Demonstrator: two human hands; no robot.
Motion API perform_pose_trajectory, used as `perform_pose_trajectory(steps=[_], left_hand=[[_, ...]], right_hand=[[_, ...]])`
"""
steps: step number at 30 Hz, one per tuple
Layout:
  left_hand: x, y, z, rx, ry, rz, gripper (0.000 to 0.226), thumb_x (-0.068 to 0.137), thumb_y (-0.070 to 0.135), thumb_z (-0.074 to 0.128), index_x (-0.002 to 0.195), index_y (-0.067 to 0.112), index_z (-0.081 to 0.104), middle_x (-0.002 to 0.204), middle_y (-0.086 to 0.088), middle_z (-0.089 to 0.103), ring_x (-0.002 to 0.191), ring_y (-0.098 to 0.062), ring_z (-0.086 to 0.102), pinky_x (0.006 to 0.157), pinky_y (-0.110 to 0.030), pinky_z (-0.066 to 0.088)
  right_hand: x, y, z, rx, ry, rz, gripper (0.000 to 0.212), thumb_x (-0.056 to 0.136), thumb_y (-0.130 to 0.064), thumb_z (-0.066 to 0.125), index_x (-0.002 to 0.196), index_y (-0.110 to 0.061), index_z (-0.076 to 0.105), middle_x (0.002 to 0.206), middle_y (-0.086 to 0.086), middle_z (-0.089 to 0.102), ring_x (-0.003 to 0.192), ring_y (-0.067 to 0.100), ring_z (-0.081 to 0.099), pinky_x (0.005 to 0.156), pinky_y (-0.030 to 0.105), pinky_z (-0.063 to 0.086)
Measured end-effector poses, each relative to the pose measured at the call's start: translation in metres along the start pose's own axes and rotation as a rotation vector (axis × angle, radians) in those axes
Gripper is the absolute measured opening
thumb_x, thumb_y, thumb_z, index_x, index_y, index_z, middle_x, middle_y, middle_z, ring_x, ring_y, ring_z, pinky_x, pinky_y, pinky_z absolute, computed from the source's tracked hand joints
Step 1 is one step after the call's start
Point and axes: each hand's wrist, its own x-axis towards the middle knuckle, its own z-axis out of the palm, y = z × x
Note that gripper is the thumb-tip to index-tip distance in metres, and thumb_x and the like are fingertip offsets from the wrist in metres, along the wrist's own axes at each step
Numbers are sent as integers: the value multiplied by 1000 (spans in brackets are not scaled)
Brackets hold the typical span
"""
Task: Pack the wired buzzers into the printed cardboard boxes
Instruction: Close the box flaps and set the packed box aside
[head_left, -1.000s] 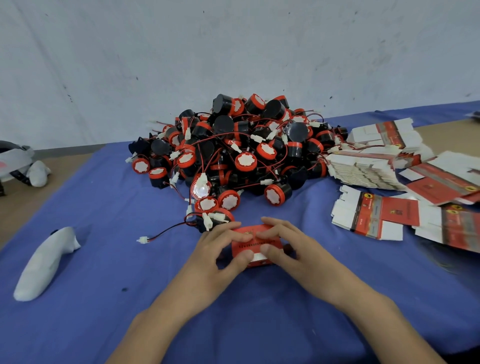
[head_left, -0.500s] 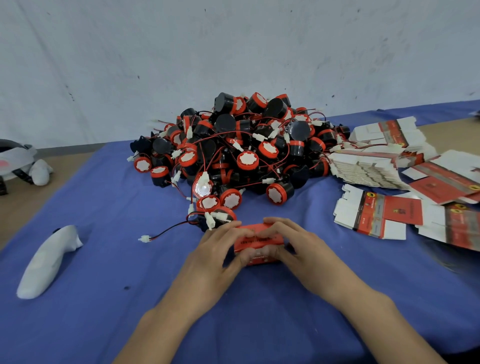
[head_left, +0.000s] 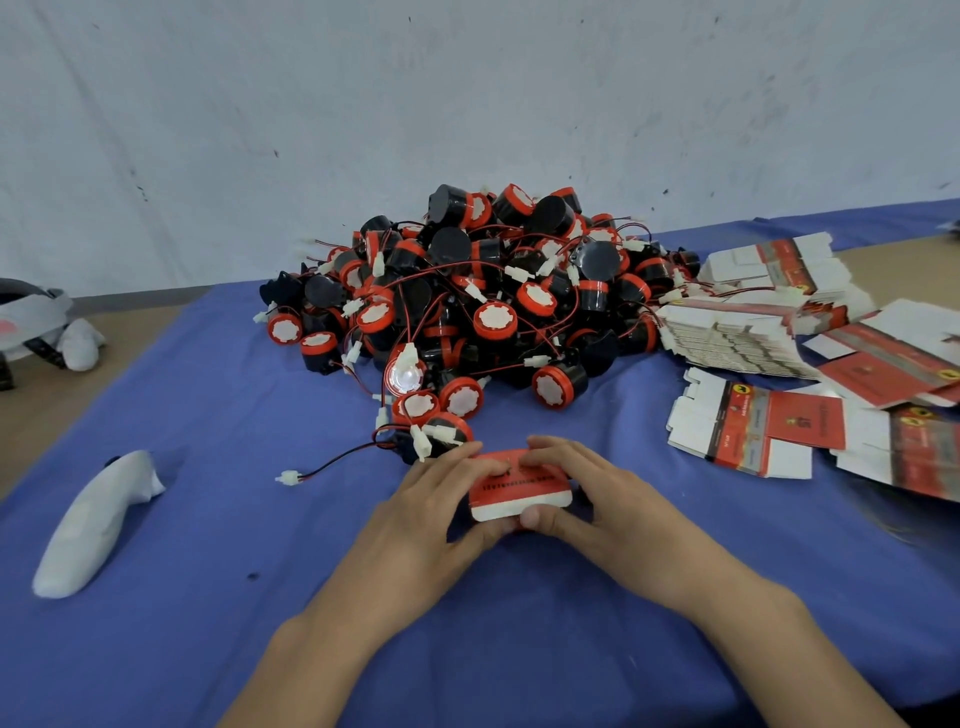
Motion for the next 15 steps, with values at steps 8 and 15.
perform_pose_trajectory(steps=[8, 15], left_hand=[[-1, 2, -3, -138, 23, -33, 44, 85, 85, 31, 126, 71, 36, 137, 47, 34, 132, 18, 31, 94, -9, 39], [1, 2, -2, -281, 63, -92, 37, 95, 69, 37, 129, 60, 48, 120, 36, 52, 113, 0, 54, 86, -13, 47]], right_hand=[[1, -5, 0, 103, 45, -17, 42, 85, -74, 43, 125, -61, 47, 136, -40, 42, 119, -10, 50, 95, 17, 46], [3, -3, 3, 161, 74, -44, 25, 101, -49, 41, 123, -56, 49, 128, -30, 53, 110, 0, 59, 89, 23, 51]])
